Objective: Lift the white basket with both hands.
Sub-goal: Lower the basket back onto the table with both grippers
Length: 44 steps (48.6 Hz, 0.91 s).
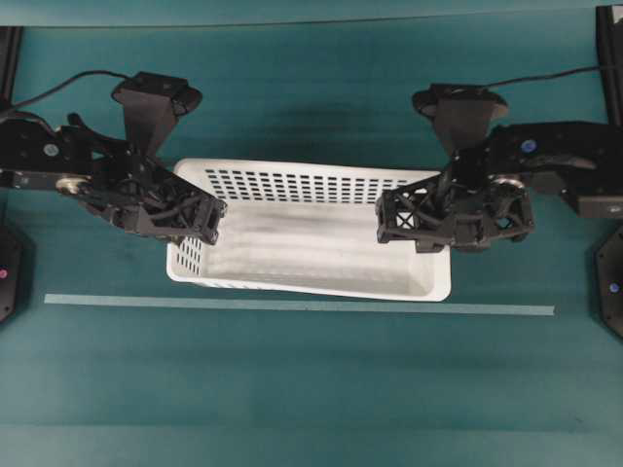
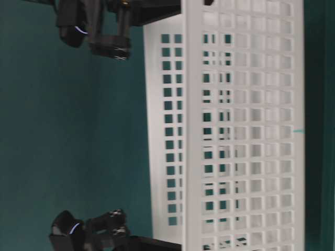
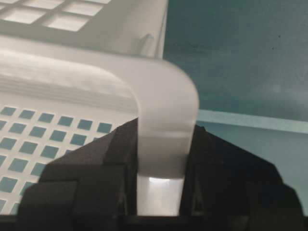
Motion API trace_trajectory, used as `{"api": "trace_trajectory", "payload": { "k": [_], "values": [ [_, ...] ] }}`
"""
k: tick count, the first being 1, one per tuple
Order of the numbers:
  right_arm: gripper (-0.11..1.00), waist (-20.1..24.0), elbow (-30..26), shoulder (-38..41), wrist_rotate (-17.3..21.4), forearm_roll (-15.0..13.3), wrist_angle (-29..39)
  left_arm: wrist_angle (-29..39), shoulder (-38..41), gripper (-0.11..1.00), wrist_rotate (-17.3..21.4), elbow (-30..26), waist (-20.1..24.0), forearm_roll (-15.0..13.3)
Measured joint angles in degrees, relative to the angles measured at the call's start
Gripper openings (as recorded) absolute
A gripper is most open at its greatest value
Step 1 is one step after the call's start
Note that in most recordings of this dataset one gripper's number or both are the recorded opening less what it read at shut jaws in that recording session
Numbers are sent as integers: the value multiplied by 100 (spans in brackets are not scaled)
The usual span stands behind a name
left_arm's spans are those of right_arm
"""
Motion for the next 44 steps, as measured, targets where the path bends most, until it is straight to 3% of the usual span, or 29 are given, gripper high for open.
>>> {"api": "trace_trajectory", "payload": {
  "k": [24,34,44],
  "values": [
    [18,26,272,88,-9,35,-360,-290,62,10,-44,202,-26,0],
    [18,62,299,114,-9,35,-413,-343,62,10,-387,229,-132,0],
    [18,62,308,114,-9,35,-413,-536,88,9,-448,316,-185,0]
  ]
}}
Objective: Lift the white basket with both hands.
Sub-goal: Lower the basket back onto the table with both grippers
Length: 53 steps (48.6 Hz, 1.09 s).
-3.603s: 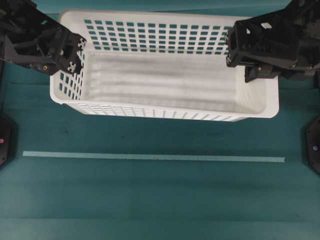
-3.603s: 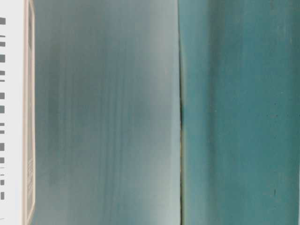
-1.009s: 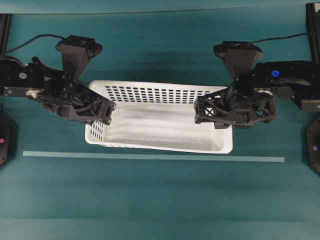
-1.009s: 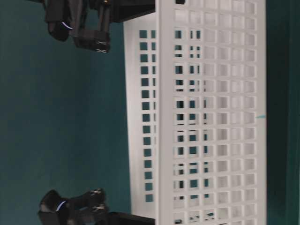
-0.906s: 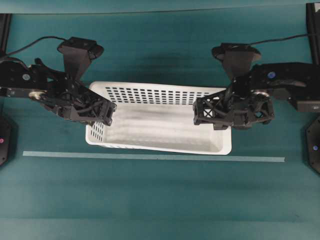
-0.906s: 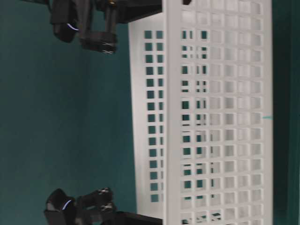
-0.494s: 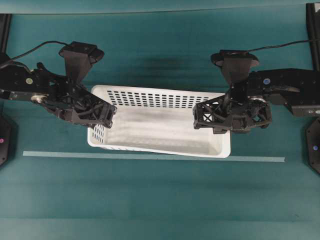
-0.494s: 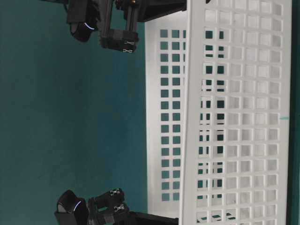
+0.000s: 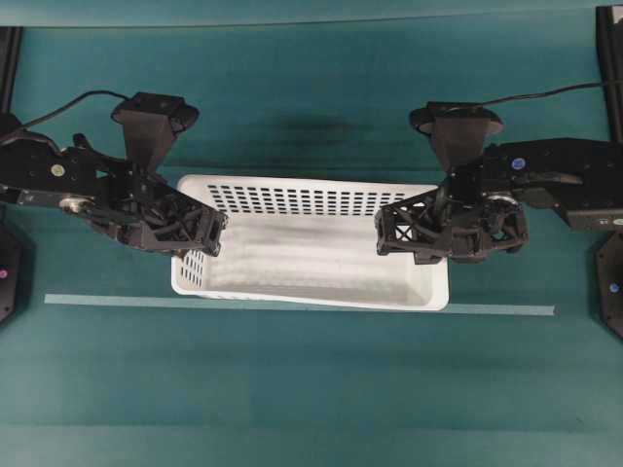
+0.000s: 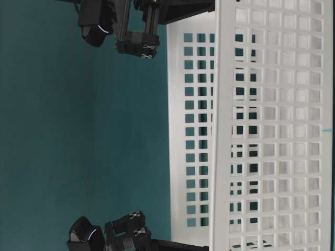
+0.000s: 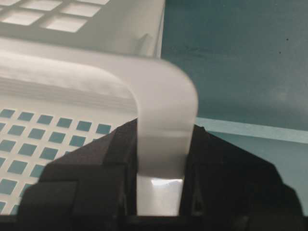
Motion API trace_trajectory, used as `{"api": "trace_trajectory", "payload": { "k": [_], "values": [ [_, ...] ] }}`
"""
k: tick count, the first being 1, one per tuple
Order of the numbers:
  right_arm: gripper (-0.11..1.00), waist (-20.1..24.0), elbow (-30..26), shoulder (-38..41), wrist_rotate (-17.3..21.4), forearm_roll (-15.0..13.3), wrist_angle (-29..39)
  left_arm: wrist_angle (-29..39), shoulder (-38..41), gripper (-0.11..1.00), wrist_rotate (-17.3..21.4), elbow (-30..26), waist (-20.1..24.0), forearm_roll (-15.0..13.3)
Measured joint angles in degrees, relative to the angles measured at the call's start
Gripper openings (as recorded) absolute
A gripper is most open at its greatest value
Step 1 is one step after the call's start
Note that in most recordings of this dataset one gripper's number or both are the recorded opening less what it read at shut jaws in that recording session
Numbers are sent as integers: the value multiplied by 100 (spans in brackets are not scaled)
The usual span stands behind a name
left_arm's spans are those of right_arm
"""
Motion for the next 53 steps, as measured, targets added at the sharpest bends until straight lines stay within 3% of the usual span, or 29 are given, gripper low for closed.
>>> {"api": "trace_trajectory", "payload": {
  "k": [33,53],
  "values": [
    [18,-35,193,0,0,9,-290,-299,62,9,-18,70,44,0],
    [18,-193,264,0,-325,176,-492,-501,62,9,-18,97,35,0]
  ]
}}
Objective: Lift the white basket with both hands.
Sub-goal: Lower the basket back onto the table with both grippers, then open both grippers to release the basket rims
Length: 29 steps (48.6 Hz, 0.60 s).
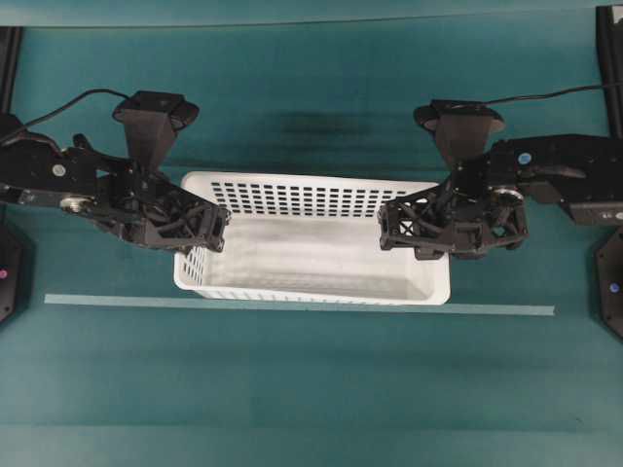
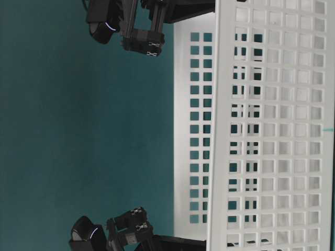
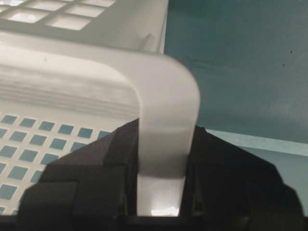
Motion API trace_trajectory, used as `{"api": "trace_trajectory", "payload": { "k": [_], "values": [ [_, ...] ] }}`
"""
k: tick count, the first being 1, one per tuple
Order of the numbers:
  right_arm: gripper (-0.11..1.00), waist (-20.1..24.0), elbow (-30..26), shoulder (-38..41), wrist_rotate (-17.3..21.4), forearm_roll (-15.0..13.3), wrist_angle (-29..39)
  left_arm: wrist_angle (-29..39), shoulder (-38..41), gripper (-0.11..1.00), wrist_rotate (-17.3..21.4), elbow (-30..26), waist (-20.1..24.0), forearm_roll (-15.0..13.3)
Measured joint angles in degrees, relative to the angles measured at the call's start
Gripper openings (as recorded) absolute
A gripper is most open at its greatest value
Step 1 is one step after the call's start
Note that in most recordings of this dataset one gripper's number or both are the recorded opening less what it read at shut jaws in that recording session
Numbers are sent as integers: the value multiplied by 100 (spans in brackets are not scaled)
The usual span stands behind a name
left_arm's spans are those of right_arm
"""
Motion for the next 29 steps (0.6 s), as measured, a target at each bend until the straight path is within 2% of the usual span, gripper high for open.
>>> {"api": "trace_trajectory", "payload": {
  "k": [23,26,29],
  "values": [
    [19,-79,79,-26,-431,193,-369,-185,-9,8,9,70,-9,0],
    [21,-79,97,-44,-466,193,-413,-211,0,15,9,88,-9,0],
    [31,-70,114,-44,-729,158,-448,-237,9,27,53,105,-26,0]
  ]
}}
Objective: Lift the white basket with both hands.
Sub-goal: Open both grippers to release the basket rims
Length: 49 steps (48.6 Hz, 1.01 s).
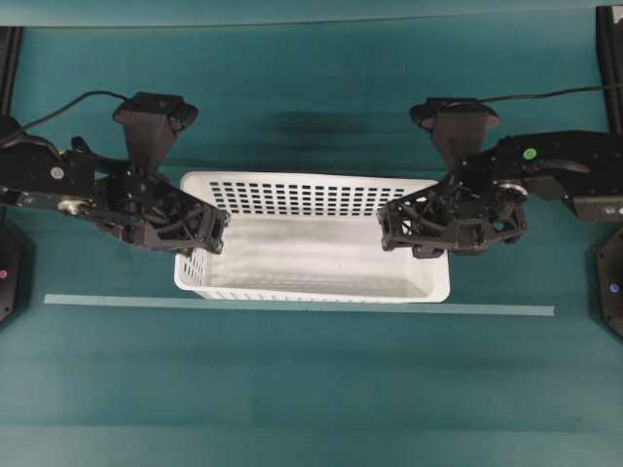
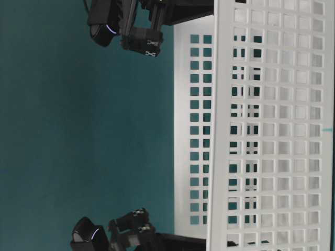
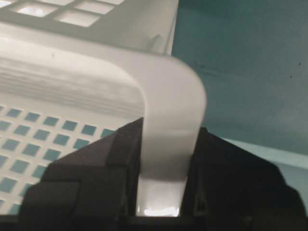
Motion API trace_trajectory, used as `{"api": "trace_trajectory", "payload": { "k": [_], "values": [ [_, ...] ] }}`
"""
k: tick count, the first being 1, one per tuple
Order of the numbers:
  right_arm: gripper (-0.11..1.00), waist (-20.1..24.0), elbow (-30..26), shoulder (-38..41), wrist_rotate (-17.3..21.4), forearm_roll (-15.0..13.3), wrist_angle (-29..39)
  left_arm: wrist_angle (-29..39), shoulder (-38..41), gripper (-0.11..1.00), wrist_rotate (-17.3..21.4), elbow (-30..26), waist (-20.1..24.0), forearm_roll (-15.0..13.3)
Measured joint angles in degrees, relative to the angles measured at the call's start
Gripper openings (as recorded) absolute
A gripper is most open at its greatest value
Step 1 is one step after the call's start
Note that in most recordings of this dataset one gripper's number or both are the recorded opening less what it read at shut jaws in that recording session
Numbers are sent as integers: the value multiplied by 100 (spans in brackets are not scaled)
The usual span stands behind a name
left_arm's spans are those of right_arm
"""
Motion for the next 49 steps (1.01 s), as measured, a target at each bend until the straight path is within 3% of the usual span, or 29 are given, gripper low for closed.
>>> {"api": "trace_trajectory", "payload": {
  "k": [3,8,13,21,35,49],
  "values": [
    [46,9,-9,26,-290,-9,-123,-44,18,44,35,0,-9,0],
    [75,35,-26,35,-396,0,-255,-132,26,75,53,0,-18,0],
    [92,53,-44,35,-404,0,-272,-202,26,95,53,0,-53,9],
    [93,53,-44,35,-396,0,-176,-229,35,89,53,-9,-44,9],
    [93,53,-53,35,-387,0,53,-229,35,90,44,-9,-44,9],
    [93,0,-255,-396,-387,0,782,-97,-246,90,53,44,-35,9]
  ]
}}
